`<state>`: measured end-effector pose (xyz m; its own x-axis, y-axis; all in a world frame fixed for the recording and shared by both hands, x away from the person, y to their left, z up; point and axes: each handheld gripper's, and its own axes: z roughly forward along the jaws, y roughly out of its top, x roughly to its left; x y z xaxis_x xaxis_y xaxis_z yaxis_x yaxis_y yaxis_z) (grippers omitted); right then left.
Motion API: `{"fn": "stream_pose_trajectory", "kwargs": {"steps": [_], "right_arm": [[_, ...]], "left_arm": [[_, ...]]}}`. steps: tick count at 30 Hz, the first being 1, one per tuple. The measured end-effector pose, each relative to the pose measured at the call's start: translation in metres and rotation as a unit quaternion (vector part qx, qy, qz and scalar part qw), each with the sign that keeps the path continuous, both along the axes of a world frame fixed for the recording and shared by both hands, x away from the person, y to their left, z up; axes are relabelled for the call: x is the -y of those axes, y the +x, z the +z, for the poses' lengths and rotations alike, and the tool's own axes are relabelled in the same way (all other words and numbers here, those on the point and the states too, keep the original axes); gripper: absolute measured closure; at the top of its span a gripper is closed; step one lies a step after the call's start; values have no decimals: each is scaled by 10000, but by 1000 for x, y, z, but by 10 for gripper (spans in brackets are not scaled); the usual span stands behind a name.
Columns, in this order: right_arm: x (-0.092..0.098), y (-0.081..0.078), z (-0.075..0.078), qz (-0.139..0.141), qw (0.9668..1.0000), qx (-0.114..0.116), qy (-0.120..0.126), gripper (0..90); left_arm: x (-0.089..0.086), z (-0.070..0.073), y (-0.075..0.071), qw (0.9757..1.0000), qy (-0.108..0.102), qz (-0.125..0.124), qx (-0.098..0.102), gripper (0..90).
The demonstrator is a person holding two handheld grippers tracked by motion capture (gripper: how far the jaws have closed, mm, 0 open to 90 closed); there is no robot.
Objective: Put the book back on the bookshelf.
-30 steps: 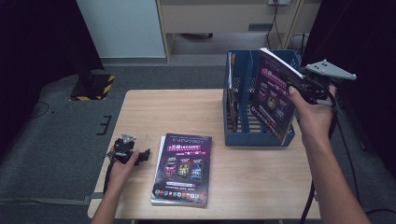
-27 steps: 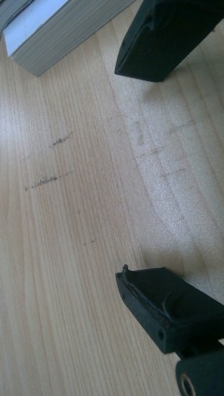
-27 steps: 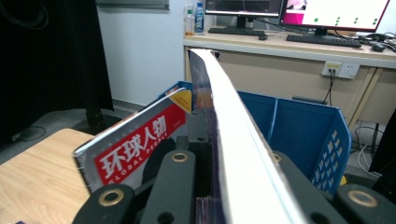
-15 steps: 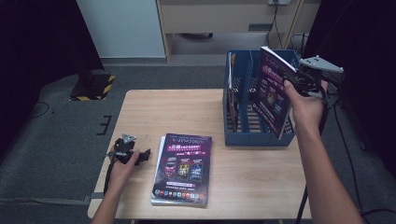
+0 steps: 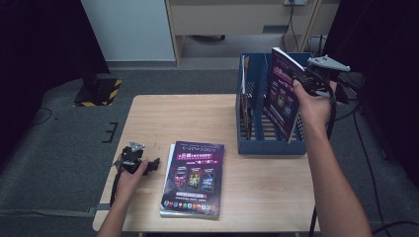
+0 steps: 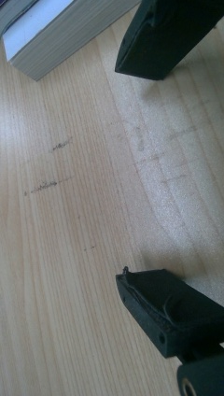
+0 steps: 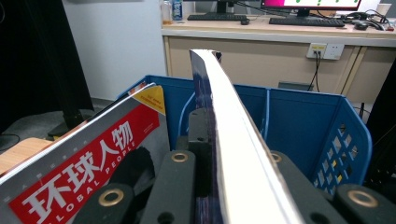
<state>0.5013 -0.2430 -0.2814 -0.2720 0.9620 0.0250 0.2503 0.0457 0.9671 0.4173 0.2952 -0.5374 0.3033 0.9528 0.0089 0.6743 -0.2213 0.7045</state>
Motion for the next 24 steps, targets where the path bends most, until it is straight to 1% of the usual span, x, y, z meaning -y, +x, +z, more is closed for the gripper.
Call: {"fn": "stream_pose_trajectory", "kwargs": {"steps": [5,13,20,24], "right_arm": [[-4,4,1,-12,10000,14,-47,826],[-6,11,0,-93,10000,28,0,826],[-11,11,-1,-236,9995,227,38,827],[-11,12,-1,-267,9992,267,98,827]], "left_arm": [[0,0,0,10000,-2,-6,-5,7],[0,0,0,10000,3,-24,-7,7],[1,0,0,10000,7,-41,-13,2],[1,0,0,10000,8,-40,-15,2]]}}
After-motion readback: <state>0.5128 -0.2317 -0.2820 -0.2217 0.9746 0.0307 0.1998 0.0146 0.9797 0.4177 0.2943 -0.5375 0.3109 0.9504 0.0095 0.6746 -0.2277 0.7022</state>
